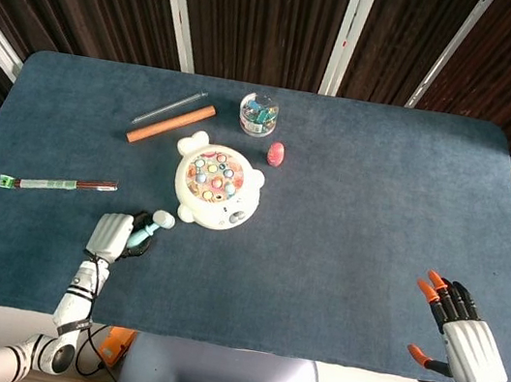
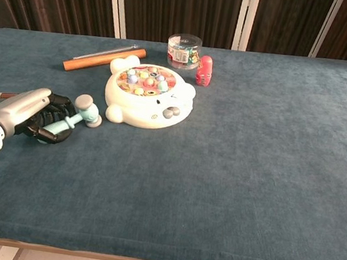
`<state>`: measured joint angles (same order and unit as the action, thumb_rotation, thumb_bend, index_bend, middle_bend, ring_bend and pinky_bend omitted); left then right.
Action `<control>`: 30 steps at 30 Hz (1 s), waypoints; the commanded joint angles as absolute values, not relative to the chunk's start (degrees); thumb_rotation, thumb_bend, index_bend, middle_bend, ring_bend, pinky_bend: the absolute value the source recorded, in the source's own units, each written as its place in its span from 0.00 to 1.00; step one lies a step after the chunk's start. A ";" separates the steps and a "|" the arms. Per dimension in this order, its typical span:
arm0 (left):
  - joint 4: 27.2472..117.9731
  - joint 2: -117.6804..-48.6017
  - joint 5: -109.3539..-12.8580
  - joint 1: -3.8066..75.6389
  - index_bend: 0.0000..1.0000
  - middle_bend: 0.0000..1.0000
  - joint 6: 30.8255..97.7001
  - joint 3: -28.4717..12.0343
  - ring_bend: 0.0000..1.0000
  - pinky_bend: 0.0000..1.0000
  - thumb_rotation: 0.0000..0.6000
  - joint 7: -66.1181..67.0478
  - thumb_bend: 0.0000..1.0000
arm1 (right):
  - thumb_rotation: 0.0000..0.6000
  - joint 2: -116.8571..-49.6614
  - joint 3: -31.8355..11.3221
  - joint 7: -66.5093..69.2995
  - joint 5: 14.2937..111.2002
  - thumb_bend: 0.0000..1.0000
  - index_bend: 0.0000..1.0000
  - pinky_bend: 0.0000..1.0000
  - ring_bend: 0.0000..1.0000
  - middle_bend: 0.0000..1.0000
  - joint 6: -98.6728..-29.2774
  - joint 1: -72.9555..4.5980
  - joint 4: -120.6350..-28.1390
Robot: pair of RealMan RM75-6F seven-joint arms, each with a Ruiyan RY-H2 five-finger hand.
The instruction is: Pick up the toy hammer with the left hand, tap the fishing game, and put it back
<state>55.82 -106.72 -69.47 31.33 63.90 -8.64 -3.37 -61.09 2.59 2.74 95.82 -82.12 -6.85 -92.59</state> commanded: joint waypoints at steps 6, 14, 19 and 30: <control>54.32 -106.87 -71.73 31.07 0.54 0.43 63.49 -8.25 0.38 0.41 1.00 -4.75 0.64 | 1.00 -61.12 2.60 2.68 95.84 0.33 0.00 0.00 0.00 0.00 -82.27 -6.79 -92.60; 54.45 -106.33 -71.64 31.11 0.38 0.36 61.09 -8.61 0.30 0.32 1.00 -4.75 0.61 | 1.00 -61.02 2.60 2.88 95.87 0.33 0.00 0.00 0.00 0.00 -82.49 -6.72 -92.58; 54.31 -106.01 -72.49 31.04 0.31 0.32 60.77 -8.30 0.26 0.27 1.00 -4.79 0.60 | 1.00 -61.05 2.60 2.76 95.87 0.33 0.00 0.00 0.00 0.00 -82.44 -6.75 -92.59; 53.49 -106.04 -74.88 30.48 0.28 0.28 61.67 -7.09 0.22 0.22 1.00 -4.00 0.59 | 1.00 -60.99 2.59 2.86 95.87 0.33 0.00 0.00 0.00 0.00 -82.65 -6.65 -92.63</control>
